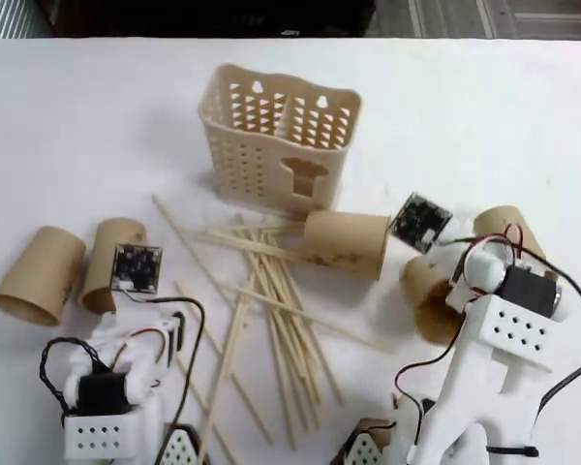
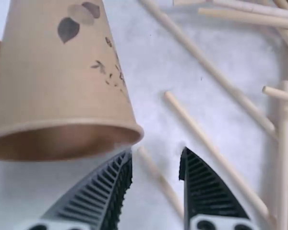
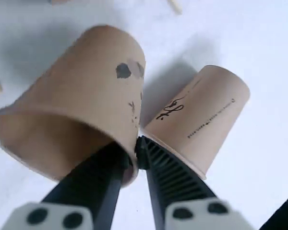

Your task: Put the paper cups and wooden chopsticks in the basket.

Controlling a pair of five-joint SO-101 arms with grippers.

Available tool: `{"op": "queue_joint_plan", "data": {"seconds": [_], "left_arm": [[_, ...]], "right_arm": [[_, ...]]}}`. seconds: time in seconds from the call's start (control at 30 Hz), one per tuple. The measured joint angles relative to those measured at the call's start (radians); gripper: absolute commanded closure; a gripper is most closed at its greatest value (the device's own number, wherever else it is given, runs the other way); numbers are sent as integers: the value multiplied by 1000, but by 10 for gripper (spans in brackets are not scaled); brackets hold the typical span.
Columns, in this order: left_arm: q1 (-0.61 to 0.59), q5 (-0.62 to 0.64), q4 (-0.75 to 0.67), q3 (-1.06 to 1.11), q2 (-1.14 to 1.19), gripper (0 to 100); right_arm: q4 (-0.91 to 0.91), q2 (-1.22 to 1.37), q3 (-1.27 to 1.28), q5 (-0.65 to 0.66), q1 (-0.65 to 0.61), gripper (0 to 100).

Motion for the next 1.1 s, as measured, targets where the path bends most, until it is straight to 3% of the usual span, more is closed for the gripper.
{"op": "queue_joint_plan", "data": {"seconds": [0.3,0.63,1.1], "left_arm": [[0,0,0,0,0,826],[0,0,0,0,0,826],[-2,0,0,0,0,826]], "right_arm": [[41,0,-140,-155,-8,979],[144,0,-250,-190,-8,979],[189,0,-463,-445,-74,979]]}}
